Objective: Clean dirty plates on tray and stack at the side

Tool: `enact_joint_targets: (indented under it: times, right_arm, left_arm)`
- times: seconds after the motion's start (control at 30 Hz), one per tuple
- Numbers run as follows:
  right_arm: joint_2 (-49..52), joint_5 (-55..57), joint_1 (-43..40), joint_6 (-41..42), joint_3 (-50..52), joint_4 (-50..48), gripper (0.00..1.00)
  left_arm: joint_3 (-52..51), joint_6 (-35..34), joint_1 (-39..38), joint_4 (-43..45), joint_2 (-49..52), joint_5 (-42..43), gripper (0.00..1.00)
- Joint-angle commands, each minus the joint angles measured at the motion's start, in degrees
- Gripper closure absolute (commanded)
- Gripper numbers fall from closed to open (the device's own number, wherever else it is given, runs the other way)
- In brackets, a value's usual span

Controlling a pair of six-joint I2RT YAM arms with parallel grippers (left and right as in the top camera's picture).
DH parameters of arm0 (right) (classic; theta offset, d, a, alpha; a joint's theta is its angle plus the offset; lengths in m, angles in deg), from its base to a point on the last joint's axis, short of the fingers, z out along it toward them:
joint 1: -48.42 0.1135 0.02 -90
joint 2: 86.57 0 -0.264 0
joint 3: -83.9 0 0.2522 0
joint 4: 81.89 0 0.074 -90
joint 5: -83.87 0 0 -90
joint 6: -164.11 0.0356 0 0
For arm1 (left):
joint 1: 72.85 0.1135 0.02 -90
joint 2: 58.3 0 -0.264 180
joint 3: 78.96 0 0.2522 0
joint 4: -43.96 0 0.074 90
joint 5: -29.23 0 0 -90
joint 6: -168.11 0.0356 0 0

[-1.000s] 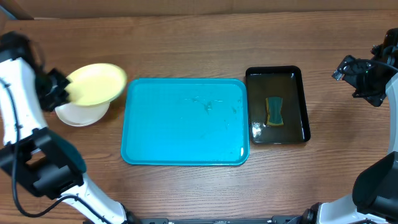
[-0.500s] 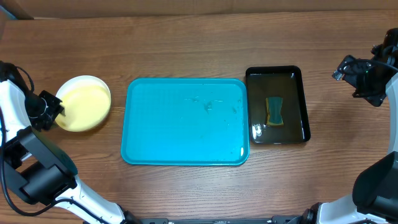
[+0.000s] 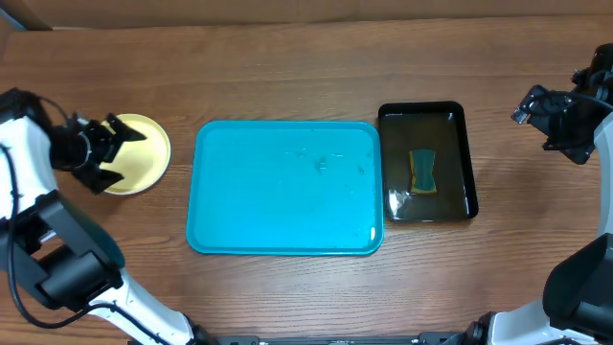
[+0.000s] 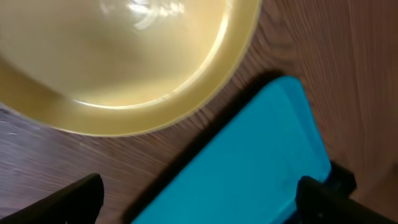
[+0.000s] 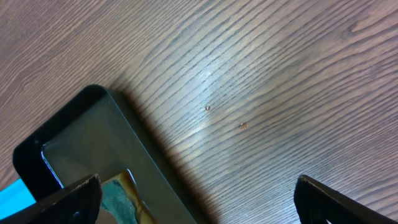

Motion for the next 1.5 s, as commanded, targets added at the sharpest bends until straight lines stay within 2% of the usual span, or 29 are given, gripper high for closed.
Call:
enact_joint_targets:
  times: [0.0, 0.13, 0.4, 0.67, 0.9, 1.2, 1.47]
  right_arm:
    - [-0.5, 0.0, -0.2, 0.0, -0.5, -0.1, 0.00]
    - [-0.5, 0.0, -0.2, 0.0, -0.5, -0.1, 0.00]
    - [-0.6, 0.0, -0.2, 0.0, -0.5, -0.1, 0.00]
    - [-0.6, 0.0, -0.2, 0.0, -0.5, -0.1, 0.00]
    - [-0.6, 0.0, -0.2, 0.0, -0.5, -0.1, 0.00]
    - [-1.0, 0.0, -0.2, 0.0, -0.5, -0.1, 0.00]
    - [-12.6, 0.0, 2.2, 0.0, -0.5, -0.1, 0.00]
  left_arm:
    - [0.9, 3.8, -5.6, -0.3, 0.5, 4.5, 0.01]
    - [0.9, 6.2, -12.4, -0.3, 0.5, 3.8, 0.01]
    - [0.9, 4.8, -26.6, 2.8, 0.5, -7.8, 0.00]
    - [0.9, 4.5, -37.5, 4.0, 0.5, -13.7, 0.00]
    - [0.9, 4.5, -42.2, 4.0, 0.5, -13.8, 0.00]
    - [0.9, 4.5, -43.4, 4.0, 0.5, -13.8, 0.00]
    - [0.9, 4.5, -43.4, 4.0, 0.5, -13.8, 0.00]
